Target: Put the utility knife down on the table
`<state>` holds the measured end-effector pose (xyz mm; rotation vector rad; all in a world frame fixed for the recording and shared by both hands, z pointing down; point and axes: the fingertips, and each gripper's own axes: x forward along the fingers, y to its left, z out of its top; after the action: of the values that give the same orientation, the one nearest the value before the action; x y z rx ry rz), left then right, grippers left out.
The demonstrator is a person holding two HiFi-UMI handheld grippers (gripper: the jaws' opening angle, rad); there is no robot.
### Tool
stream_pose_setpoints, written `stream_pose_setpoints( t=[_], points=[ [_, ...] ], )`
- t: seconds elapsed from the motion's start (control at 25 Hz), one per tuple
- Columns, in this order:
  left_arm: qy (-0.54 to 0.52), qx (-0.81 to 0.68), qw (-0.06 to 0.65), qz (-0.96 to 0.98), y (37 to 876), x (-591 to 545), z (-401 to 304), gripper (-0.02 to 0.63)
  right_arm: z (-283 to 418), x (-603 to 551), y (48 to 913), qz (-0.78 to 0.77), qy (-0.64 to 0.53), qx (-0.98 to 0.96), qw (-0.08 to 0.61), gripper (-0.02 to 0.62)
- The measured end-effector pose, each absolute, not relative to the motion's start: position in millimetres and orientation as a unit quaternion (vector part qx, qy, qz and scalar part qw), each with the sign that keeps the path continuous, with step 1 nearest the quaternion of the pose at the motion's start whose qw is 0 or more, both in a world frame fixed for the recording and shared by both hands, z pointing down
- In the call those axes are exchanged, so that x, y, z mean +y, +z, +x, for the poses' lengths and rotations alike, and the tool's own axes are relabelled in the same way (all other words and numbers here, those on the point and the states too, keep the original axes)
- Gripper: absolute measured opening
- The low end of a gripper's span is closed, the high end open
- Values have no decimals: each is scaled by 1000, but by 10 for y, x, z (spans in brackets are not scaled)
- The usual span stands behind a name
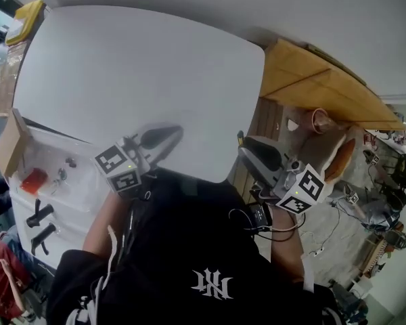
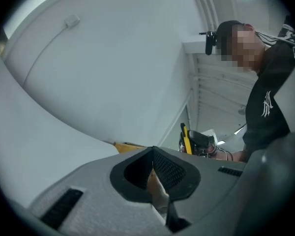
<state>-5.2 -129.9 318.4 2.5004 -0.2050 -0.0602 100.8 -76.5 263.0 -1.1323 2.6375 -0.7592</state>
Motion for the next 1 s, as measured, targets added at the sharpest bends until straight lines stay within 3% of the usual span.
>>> stream_pose_setpoints(
  t=[0.4, 0.64, 1.0],
  points=[
    [7, -217, 308, 926, 3370, -2165, 441, 6, 1472, -2030, 3166, -244, -266, 929, 80, 57],
    [41, -229, 294, 927, 3821, -2496, 621, 6, 1744, -2833, 3641, -242, -247, 937, 40, 57],
    [85, -208, 249, 942, 4640, -3516, 569, 6, 1481, -3933, 4611, -278, -194, 938, -77, 57]
  ],
)
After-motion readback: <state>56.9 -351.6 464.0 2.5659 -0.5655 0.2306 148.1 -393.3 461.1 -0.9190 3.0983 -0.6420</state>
